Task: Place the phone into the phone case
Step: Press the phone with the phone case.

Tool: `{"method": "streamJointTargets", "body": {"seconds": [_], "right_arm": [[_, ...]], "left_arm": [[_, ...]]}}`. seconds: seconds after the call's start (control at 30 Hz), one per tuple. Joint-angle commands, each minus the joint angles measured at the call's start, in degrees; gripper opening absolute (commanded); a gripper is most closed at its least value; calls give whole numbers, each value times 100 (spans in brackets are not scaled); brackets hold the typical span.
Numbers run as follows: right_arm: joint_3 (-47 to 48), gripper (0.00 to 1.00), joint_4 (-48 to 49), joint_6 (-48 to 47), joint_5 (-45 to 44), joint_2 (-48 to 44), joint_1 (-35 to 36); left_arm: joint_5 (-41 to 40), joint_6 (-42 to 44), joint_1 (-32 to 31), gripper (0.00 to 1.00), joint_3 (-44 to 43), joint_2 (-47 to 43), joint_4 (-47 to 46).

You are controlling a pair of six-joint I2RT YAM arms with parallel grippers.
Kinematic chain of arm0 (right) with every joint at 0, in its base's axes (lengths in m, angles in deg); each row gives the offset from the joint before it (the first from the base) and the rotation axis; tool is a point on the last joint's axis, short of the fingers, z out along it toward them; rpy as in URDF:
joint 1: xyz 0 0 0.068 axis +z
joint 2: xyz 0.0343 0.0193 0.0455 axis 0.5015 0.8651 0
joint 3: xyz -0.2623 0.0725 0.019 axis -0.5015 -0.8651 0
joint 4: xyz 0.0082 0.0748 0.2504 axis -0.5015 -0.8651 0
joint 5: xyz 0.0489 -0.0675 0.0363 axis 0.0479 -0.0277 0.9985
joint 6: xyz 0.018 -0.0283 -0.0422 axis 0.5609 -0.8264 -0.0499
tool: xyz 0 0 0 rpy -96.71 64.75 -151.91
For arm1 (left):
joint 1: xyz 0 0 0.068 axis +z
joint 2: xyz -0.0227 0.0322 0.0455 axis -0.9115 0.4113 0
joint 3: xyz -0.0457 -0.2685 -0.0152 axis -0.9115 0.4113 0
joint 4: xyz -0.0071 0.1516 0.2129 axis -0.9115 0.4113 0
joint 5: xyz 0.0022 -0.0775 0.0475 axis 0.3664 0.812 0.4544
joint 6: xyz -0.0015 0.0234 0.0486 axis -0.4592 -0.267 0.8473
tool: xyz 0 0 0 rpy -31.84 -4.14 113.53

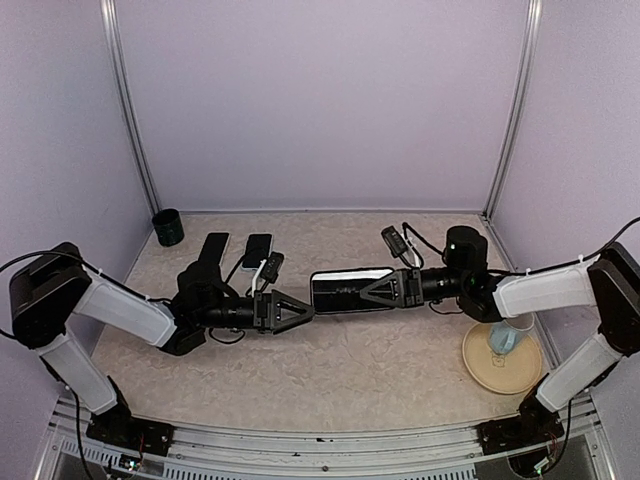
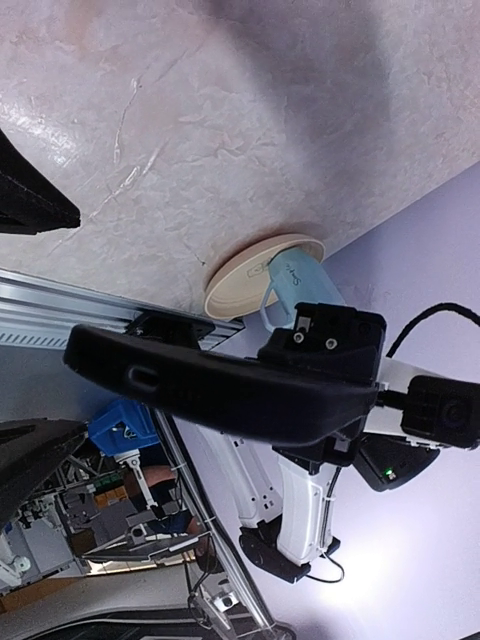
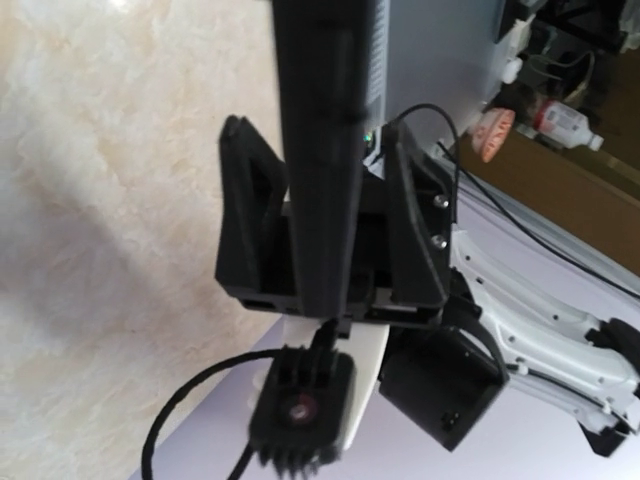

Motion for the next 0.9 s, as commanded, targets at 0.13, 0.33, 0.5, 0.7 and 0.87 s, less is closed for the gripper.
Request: {"method": "streamJointTargets", "body": {"seconds": [0.13, 0.33, 0.5, 0.7, 0.87], "right_arm": [[288, 0, -408, -552, -366, -258, 244], [319, 0, -512, -675, -531, -198, 313], [371, 0, -709, -795, -666, -198, 339], [410, 0, -1079, -1035, -999, -292, 390], [468, 0, -1350, -1180, -1209, -255, 464]], "left_arm": [[-190, -38, -49, 60, -316, 226, 4], [-132, -53, -151, 56, -469, 345, -13], [-60, -108, -191, 53, -499, 455, -153], [-16, -161, -201, 48, -520, 521, -251], [-14, -163, -210, 46, -506, 497, -255]]}}
